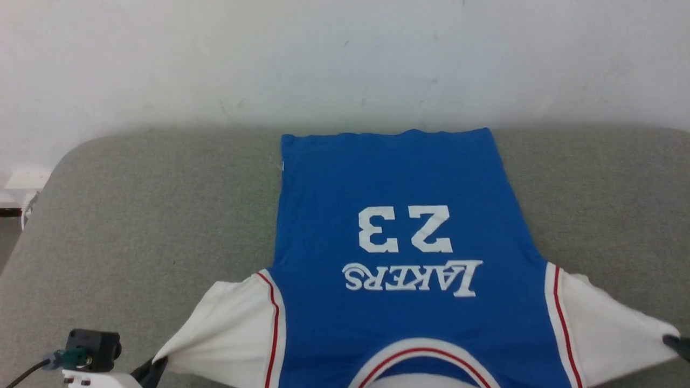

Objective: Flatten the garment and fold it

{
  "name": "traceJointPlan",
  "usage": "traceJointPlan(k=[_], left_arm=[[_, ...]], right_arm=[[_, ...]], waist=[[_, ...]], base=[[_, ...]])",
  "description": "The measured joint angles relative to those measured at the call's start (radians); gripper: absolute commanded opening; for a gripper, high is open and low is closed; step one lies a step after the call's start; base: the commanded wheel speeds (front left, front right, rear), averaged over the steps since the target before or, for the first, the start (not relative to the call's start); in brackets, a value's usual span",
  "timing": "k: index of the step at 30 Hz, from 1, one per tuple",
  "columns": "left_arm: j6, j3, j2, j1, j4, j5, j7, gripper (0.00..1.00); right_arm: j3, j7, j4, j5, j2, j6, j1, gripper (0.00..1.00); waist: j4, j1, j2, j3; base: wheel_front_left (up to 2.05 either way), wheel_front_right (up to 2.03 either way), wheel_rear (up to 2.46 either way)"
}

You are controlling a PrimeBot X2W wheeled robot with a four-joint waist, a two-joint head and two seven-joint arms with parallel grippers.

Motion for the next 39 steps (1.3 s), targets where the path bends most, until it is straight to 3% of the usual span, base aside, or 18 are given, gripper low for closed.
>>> traceJointPlan(k=[4, 11, 12, 13, 14, 20, 26, 31, 39], left_arm=[[0.0, -0.01, -0.018, 0.018, -0.012, -0.034, -0.003, 0.0], [-0.025, -0.064, -0.081, 0.004, -0.007, -0.036, -0.035, 0.0], [-0.027, -0.068, -0.09, -0.003, -0.01, -0.038, -0.037, 0.0], [-0.027, -0.073, -0.093, -0.007, -0.015, -0.038, -0.038, 0.0], [-0.029, -0.08, -0.092, -0.008, -0.019, -0.035, -0.038, 0.0], [-0.037, -0.115, -0.094, -0.015, -0.055, -0.017, -0.023, 0.0], [-0.034, -0.146, -0.112, -0.035, -0.13, -0.016, -0.002, 0.0], [-0.035, -0.182, -0.125, -0.073, -0.178, 0.016, 0.006, 0.0], [-0.053, -0.234, -0.17, -0.149, -0.216, 0.046, 0.002, 0.0]], right_arm=[[-0.063, 0.096, -0.056, -0.047, 0.038, 0.0, 0.082, 0.0], [-0.09, 0.143, -0.133, -0.122, 0.111, 0.0, 0.112, 0.0], [-0.089, 0.143, -0.141, -0.132, 0.113, 0.0, 0.111, 0.1], [-0.091, 0.142, -0.151, -0.141, 0.115, 0.0, 0.11, 0.66], [-0.091, 0.142, -0.158, -0.149, 0.115, 0.0, 0.105, 1.0], [-0.102, 0.132, -0.208, -0.15, 0.129, 0.0, -0.011, 1.0], [-0.095, 0.14, -0.215, -0.153, 0.125, 0.0, -0.225, 1.0], [-0.088, 0.21, -0.113, -0.177, 0.124, 0.0, -0.459, 1.0], [-0.119, 0.285, 0.128, -0.315, 0.114, 0.0, -0.804, 1.0]], waist=[[0.005, 0.0, 0.0, 0.008], [0.012, 0.0, 0.0, 0.036], [0.015, 0.0001, 0.0, 0.04], [0.017, 0.0, 0.0, 0.046], [0.02, 0.0, 0.0, 0.052], [0.047, 0.0001, 0.0, 0.103], [0.089, 0.0002, 0.0, 0.181], [0.133, 0.0003, 0.0, 0.26], [0.22, 0.0004, 0.0, 0.392]], base=[[0.0, 0.0, 0.0], [0.0, 0.0, 0.0], [0.0, 0.0, 0.0], [0.0, 0.0, 0.0], [0.0, 0.0, 0.0], [0.0, 0.0, 0.0], [0.0, 0.0, 0.0], [0.0, 0.0, 0.0], [0.0, 0.0, 0.0]])
